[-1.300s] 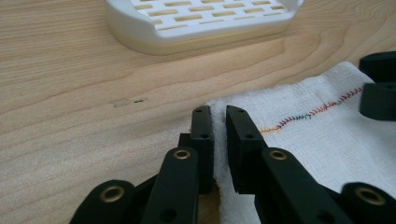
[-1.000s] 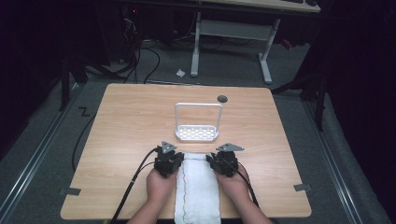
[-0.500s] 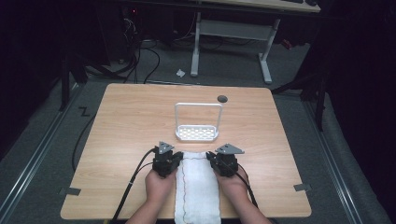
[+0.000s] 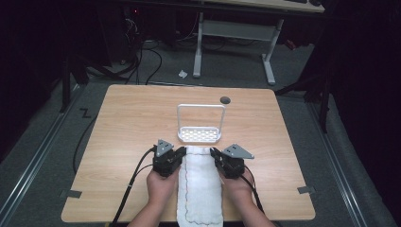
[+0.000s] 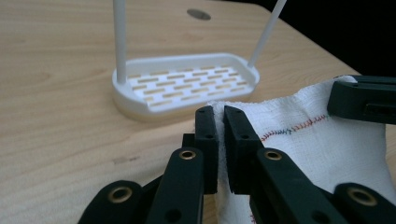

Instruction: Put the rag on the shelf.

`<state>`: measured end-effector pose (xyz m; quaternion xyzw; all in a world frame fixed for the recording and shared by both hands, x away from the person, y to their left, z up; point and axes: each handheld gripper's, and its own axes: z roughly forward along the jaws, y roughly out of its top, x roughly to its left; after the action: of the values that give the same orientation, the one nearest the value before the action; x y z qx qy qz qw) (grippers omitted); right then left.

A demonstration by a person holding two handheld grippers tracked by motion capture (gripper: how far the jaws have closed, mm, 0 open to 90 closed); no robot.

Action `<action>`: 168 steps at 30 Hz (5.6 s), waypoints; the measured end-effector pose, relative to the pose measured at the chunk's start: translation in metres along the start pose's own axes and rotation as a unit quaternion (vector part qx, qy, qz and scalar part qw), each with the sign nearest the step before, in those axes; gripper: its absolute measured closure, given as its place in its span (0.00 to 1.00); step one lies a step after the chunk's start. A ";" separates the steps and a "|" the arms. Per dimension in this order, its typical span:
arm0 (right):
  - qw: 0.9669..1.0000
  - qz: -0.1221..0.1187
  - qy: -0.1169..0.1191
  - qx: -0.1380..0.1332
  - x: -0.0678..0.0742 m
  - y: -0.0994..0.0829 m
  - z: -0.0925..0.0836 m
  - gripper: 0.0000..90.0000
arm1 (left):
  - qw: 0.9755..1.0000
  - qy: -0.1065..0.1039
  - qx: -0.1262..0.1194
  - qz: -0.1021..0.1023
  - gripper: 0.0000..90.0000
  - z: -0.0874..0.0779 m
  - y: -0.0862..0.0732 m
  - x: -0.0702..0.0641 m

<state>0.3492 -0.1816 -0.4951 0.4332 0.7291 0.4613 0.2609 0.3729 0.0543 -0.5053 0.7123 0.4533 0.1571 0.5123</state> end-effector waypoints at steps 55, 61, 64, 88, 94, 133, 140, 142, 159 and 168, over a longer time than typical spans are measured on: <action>0.977 -0.037 -0.012 -0.212 -0.010 0.166 -0.089 0.96 | 0.974 -0.017 -0.197 0.112 0.95 -0.085 0.175 -0.050; 0.978 -0.037 -0.019 -0.204 -0.019 0.179 -0.077 0.96 | 0.977 -0.008 -0.182 0.112 0.95 -0.067 0.190 -0.037; 0.979 -0.028 -0.022 -0.200 -0.028 0.189 -0.065 0.96 | 0.979 -0.001 -0.174 0.110 0.95 -0.057 0.197 -0.033; 0.988 0.010 -0.033 -0.150 -0.070 0.223 0.018 0.95 | 0.985 0.027 -0.141 0.094 0.94 0.014 0.238 0.015; 0.993 0.001 -0.033 -0.114 -0.085 0.221 0.048 0.95 | 0.989 0.037 -0.118 0.078 0.94 0.036 0.239 0.031; 0.998 -0.027 -0.026 -0.052 -0.075 0.192 0.059 0.66 | 0.995 0.019 -0.042 0.084 0.60 0.043 0.204 0.031; 0.997 -0.031 -0.028 -0.065 -0.071 0.179 0.036 0.64 | 0.994 0.020 -0.049 0.098 0.57 0.028 0.185 0.024; 0.997 -0.030 -0.024 -0.070 -0.070 0.174 0.029 0.63 | 0.992 0.030 -0.057 0.107 0.57 0.017 0.180 0.023; 0.996 -0.063 -0.025 -0.063 -0.057 0.138 -0.009 0.58 | 0.991 0.012 -0.063 0.119 0.55 -0.038 0.148 0.021; 0.996 -0.074 -0.016 -0.042 -0.044 0.103 -0.013 0.57 | 0.993 -0.013 -0.015 0.112 0.51 -0.040 0.098 0.037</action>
<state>0.4008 -0.2049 -0.3976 0.3738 0.7349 0.4641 0.3237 0.4129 0.1012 -0.4120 0.7527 0.3613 0.2115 0.5082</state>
